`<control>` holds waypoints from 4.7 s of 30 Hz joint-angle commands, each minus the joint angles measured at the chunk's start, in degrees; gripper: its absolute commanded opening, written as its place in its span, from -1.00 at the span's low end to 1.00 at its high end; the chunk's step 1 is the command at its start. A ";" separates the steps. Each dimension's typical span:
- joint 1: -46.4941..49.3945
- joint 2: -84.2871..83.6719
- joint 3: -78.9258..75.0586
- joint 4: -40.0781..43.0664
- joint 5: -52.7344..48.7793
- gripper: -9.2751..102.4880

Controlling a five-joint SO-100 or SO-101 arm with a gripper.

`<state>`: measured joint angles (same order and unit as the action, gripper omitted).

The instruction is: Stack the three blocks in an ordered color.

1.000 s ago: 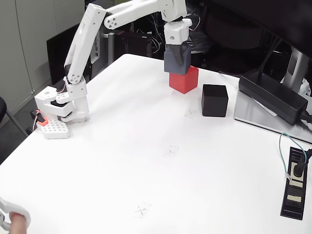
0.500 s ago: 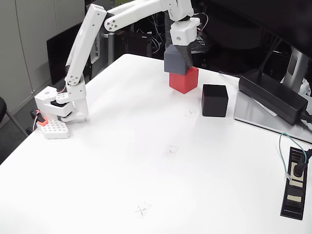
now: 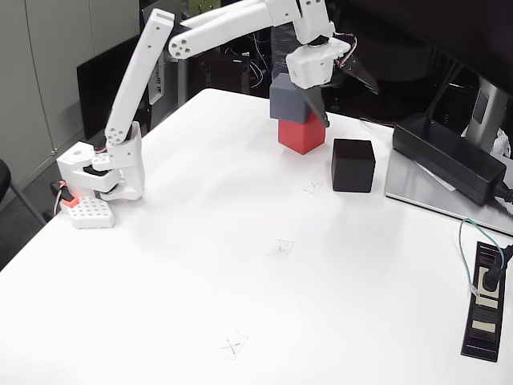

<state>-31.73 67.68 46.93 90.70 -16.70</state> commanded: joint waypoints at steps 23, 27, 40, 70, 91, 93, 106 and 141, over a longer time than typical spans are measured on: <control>0.00 -12.13 -1.32 -5.89 15.38 -0.15; 0.00 -13.80 -1.93 -5.80 15.47 -0.32; -0.26 -14.68 -4.66 -4.92 14.77 -0.63; -7.29 16.35 -13.01 0.09 -15.38 -0.65; -14.94 35.86 15.56 0.09 -15.73 -0.64; -15.03 35.86 16.79 0.09 -15.82 -0.64; -15.12 35.77 22.41 0.09 -16.00 -0.64; -18.98 35.68 24.70 -0.62 -16.00 -0.65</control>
<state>-52.03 101.16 71.89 90.79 -32.08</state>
